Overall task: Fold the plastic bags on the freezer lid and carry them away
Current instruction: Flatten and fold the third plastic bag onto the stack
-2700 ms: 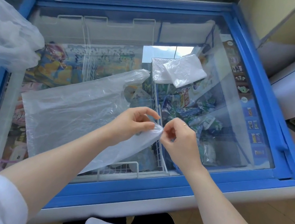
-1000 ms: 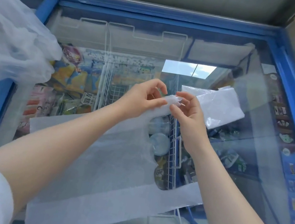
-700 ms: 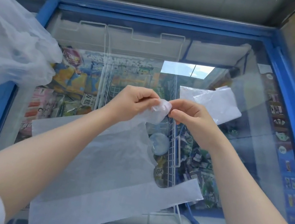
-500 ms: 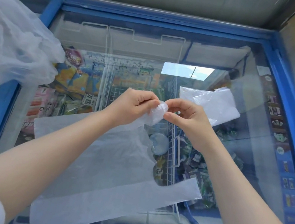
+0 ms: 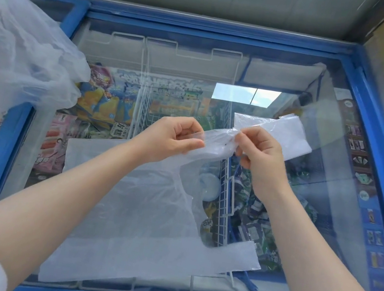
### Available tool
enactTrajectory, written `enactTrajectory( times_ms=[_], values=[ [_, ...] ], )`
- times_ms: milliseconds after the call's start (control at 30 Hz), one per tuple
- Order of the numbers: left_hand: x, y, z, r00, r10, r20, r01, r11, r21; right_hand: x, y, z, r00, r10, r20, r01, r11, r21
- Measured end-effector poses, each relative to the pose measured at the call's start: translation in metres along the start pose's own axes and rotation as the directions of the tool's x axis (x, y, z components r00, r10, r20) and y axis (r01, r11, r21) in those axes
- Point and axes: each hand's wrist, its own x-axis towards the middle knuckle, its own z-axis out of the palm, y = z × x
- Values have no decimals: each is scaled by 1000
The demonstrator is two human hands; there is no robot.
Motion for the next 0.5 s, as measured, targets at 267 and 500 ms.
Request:
enactTrajectory(
  times_ms=[267, 500],
  values=[
    [-1, 6, -1, 999, 31, 36, -32, 999, 35, 6, -7, -20, 912, 161, 377, -268, 930, 253],
    [0, -1, 7, 1000, -16, 11, 15, 993, 117, 10, -19, -25, 889, 240, 391, -257, 966, -9]
  ],
)
